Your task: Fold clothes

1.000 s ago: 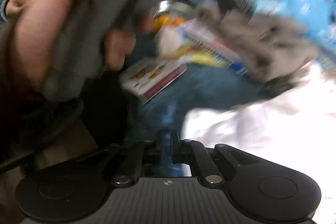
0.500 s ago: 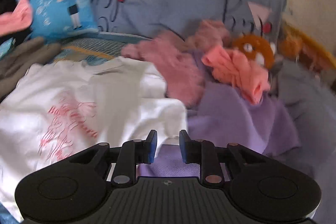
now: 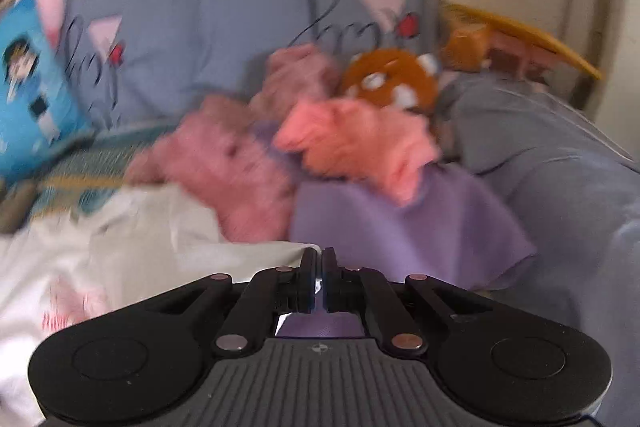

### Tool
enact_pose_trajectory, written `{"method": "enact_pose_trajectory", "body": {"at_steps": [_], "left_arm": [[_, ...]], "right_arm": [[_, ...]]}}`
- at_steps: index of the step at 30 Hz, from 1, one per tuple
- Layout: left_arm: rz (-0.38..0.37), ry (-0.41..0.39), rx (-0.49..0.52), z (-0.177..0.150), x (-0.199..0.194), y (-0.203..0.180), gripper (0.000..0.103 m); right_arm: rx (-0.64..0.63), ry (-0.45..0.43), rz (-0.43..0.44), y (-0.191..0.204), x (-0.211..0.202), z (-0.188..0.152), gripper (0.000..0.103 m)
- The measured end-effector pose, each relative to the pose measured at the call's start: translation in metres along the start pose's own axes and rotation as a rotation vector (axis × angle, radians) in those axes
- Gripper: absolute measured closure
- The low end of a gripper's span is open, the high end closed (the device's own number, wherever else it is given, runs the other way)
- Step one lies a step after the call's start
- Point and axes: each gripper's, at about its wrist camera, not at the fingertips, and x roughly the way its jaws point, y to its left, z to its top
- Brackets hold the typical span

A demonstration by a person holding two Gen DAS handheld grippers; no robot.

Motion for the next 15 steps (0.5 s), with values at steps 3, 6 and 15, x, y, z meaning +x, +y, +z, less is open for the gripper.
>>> {"method": "enact_pose_trajectory", "body": {"at_steps": [3, 6, 15], "left_arm": [[0.003, 0.01, -0.013, -0.001, 0.002, 0.002, 0.0], [0.012, 0.012, -0.002, -0.002, 0.002, 0.0, 0.0], [0.022, 0.007, 0.017, -0.004, -0.001, -0.002, 0.0]], "right_arm": [[0.006, -0.042, -0.082, -0.017, -0.004, 0.007, 0.103], [0.036, -0.041, -0.136, -0.035, -0.003, 0.017, 0.103], [0.142, 0.13, 0.116, -0.021, -0.01, -0.018, 0.073]]}}
